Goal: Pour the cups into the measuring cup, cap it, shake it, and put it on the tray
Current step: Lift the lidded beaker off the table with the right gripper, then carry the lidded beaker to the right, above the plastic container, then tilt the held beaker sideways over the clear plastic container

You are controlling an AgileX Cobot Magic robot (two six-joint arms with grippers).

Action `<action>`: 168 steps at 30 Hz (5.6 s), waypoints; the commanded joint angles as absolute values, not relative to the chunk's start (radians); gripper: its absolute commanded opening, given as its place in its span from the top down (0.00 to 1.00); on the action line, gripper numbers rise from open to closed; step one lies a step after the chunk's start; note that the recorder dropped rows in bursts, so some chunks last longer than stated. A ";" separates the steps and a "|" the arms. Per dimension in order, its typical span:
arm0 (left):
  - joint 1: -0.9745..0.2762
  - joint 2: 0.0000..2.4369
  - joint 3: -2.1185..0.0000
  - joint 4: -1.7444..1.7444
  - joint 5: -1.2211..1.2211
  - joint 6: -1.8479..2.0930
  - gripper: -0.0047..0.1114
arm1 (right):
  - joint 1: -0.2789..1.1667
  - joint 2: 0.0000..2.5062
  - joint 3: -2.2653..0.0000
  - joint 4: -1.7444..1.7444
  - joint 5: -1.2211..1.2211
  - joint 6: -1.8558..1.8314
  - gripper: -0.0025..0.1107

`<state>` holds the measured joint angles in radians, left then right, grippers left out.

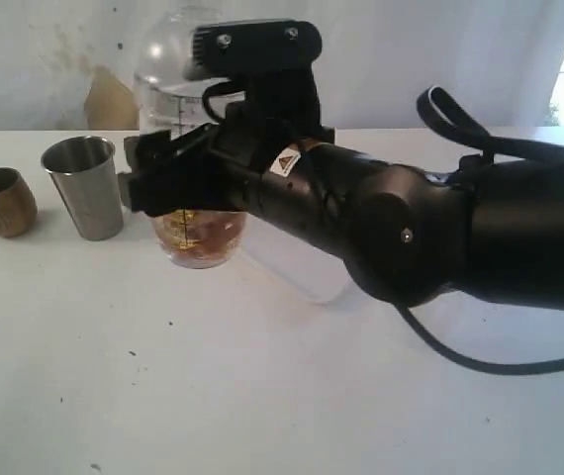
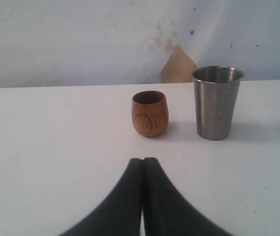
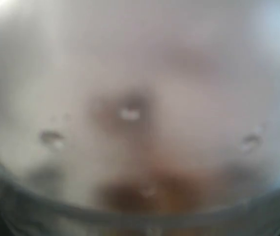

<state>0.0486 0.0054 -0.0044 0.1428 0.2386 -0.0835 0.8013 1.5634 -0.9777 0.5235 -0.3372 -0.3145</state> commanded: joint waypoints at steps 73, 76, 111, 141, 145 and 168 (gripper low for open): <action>0.047 0.000 0.000 0.136 0.238 -0.085 0.96 | -0.273 1.501 -0.827 -0.973 -0.690 0.608 0.98; 0.047 0.000 0.000 0.136 0.238 -0.085 0.96 | -0.332 1.529 -0.827 -1.035 -0.724 0.571 0.98; 0.047 0.000 0.000 0.136 0.238 -0.085 0.96 | -0.488 1.737 -0.841 -1.293 -0.855 0.243 0.98; 0.047 0.000 0.000 0.136 0.238 -0.085 0.96 | -0.488 1.770 -0.860 -1.254 -0.846 -0.133 0.98; 0.047 0.000 0.000 0.136 0.238 -0.085 0.96 | -0.488 1.770 -0.860 -1.254 -0.846 -0.212 0.98; 0.047 0.000 0.000 0.136 0.238 -0.085 0.96 | -0.448 1.664 -0.870 -1.246 -0.806 -0.431 0.98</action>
<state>0.0486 0.0038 -0.0044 0.1428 0.2386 -0.0835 -0.4485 1.6931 -0.8555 -1.2793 -0.7875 -0.3963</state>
